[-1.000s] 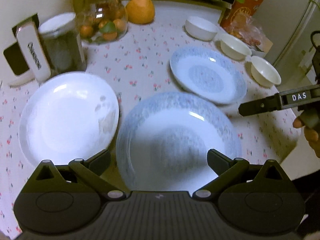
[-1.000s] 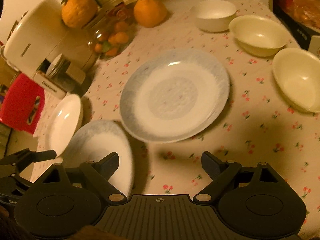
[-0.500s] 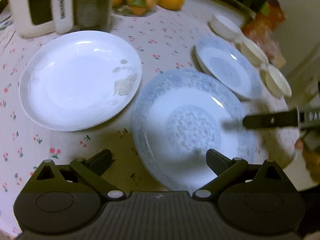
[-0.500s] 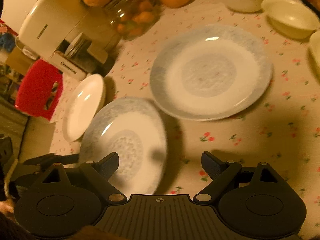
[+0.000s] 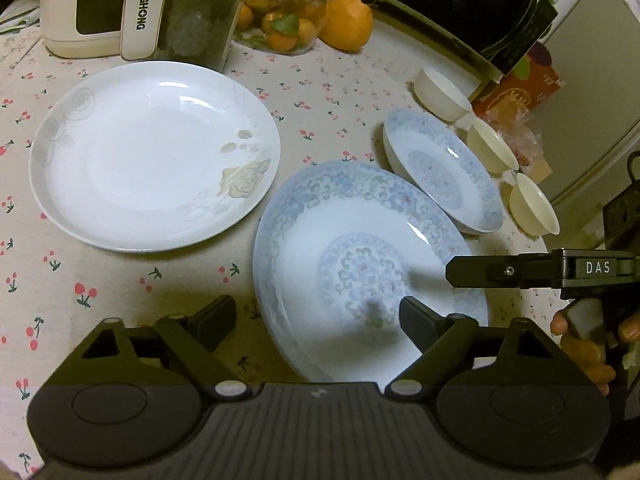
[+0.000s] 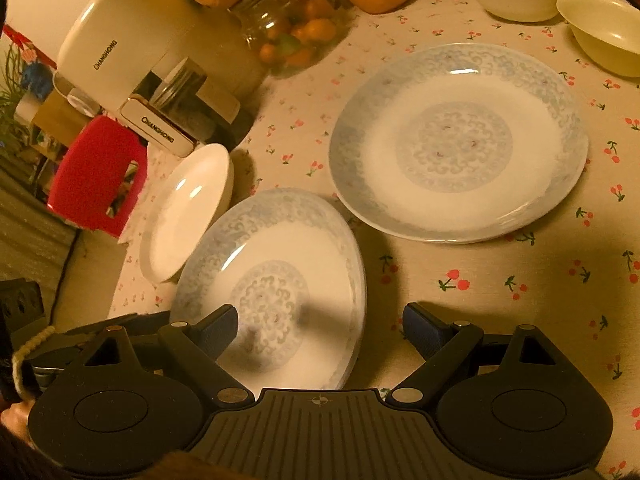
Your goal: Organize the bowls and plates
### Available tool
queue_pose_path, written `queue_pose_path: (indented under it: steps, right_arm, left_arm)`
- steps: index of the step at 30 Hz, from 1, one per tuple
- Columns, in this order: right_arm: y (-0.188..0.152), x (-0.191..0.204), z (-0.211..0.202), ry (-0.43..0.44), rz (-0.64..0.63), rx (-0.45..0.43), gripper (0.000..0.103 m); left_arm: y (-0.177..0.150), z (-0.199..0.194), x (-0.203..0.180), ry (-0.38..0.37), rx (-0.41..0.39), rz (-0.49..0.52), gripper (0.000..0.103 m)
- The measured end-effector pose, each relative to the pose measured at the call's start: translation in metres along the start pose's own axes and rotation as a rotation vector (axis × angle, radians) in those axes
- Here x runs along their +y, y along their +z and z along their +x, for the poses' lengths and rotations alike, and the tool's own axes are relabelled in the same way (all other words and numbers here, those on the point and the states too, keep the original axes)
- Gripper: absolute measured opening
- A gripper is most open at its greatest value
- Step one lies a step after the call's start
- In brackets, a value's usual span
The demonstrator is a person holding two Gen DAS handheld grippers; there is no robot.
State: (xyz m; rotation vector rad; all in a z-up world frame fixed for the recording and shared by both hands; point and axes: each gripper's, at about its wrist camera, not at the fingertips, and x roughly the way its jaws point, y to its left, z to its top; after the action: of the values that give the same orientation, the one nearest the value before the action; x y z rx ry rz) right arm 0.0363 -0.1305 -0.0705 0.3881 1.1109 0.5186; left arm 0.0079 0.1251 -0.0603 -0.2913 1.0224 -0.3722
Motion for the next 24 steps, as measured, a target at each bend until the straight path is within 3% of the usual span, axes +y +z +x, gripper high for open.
queue_pose_path:
  steps: [9,12,17,20,24]
  right_arm:
    - [0.002,-0.001,-0.004,-0.014,0.013,-0.033,0.09]
    - [0.002,-0.001,-0.004,-0.015,0.02,-0.038,0.076]
    - [0.001,0.001,-0.004,-0.023,0.008,-0.042,0.043]
    - [0.0,0.003,-0.004,-0.042,-0.011,-0.048,0.037]
    - [-0.001,0.003,-0.005,-0.073,-0.035,-0.057,0.025]
  left_arm:
    - [0.002,-0.002,0.006,0.011,-0.004,-0.028,0.062]
    - [0.003,-0.003,0.009,0.019,-0.008,-0.047,0.049]
    - [0.004,-0.004,0.016,0.013,0.004,-0.092,0.034]
    - [0.005,-0.003,0.018,0.016,0.016,-0.106,0.021]
    - [0.004,-0.003,0.015,0.045,0.006,-0.086,0.016]
